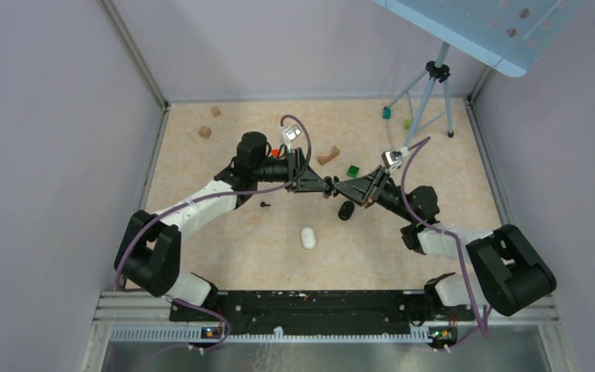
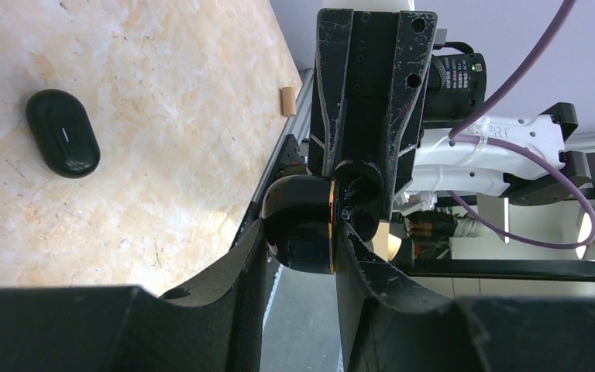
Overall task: Insert the wireless bluetooth earbuds into the charging case
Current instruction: Pass from the left arm to the right
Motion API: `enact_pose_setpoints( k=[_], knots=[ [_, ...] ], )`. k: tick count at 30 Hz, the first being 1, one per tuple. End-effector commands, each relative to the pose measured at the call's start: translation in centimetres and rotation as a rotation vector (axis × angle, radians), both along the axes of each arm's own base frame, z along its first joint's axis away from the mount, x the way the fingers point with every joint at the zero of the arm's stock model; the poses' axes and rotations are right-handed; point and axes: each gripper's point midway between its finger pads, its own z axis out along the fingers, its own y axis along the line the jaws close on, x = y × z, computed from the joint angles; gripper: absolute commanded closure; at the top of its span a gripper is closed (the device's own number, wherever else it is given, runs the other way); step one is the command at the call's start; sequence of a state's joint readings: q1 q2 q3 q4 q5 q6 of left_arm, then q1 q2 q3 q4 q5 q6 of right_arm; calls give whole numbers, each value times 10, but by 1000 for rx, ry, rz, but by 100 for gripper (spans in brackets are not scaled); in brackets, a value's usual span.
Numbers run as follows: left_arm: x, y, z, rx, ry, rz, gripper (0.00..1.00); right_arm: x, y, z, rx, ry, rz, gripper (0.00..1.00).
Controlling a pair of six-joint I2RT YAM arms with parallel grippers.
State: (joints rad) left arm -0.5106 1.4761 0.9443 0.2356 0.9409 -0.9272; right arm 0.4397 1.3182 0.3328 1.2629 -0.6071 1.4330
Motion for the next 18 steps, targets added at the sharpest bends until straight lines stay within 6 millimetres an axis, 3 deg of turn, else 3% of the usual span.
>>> enact_pose_setpoints(
  k=[1, 4, 7, 9, 14, 18],
  knots=[
    [2, 3, 26, -33, -126, 20, 73, -4, -1, 9, 20, -58, 15, 100],
    [2, 4, 25, -22, -136, 26, 63, -5, -1, 9, 17, -55, 19, 100],
    [2, 5, 23, 9, -130, 20, 36, -3, 0, 9, 4, -45, 29, 100],
    [4, 8, 22, 44, -138, 28, 24, 0, -1, 7, -9, -31, 21, 100],
    [12, 35, 9, 173, -173, 66, 19, 5, -4, 0, -76, -13, 2, 100],
    [27, 72, -11, 301, -147, 203, 21, 9, -7, -7, -162, 6, -12, 100]
  ],
)
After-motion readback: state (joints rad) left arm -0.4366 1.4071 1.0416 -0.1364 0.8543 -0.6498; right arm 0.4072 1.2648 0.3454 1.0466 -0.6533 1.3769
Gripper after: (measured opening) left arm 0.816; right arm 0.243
